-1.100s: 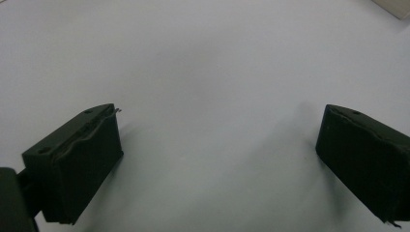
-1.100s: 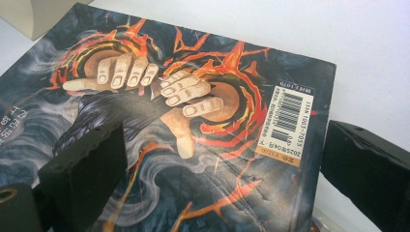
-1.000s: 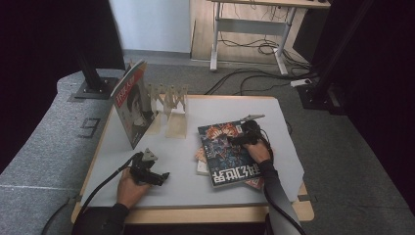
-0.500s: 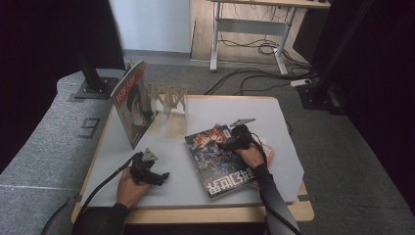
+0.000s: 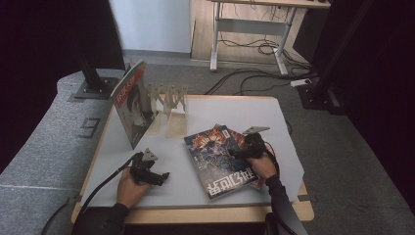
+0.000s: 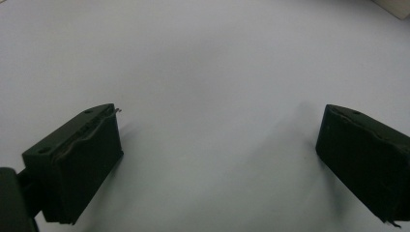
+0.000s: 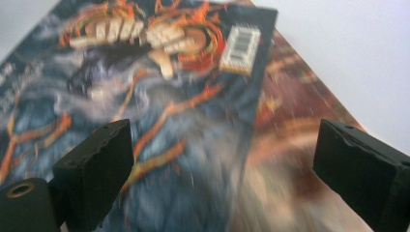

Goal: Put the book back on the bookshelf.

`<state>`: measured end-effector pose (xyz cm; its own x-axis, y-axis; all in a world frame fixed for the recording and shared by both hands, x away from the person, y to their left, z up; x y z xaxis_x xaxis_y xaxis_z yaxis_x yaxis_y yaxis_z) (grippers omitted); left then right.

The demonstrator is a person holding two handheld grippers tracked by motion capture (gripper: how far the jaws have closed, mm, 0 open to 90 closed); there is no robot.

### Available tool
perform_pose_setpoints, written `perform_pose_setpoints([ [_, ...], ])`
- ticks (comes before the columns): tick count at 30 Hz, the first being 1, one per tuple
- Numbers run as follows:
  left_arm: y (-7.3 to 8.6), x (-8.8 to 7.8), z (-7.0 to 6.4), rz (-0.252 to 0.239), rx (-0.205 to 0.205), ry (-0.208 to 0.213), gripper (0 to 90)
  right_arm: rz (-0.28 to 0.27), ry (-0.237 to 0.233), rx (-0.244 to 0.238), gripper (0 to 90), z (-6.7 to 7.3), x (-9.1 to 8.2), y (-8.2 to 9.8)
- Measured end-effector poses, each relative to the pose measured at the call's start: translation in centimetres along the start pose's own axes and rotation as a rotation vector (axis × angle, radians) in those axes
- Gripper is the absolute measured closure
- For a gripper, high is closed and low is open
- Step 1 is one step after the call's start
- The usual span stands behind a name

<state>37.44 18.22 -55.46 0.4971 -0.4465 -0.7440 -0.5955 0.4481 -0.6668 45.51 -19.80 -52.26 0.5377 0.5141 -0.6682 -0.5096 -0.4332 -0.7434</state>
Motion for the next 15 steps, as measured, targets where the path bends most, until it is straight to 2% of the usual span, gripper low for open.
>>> perform_pose_setpoints([
  [8, 0.0, 0.0, 0.0, 0.000, 0.000, 0.000, 1.8, 0.006, 0.038, 0.007, 6.9, 0.4, -2.3, 2.7],
  [15, 0.0, 0.0, 0.0, 0.000, 0.000, 0.000, 1.7, -0.009, 0.041, 0.040, 6.7, 0.8, -4.6, 5.2],
])
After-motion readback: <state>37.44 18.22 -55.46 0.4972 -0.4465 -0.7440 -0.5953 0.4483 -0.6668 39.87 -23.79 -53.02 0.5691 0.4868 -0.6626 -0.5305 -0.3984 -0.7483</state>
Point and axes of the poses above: each handheld gripper's, and its own axes: x roughly forward along the jaws, y roughly out of its underside, z roughly to its left, the point moved 3 cm from there along x, roughly forward along the jaws, and after that the axes turned 3 degrees about -x, right-handed, at the moved point
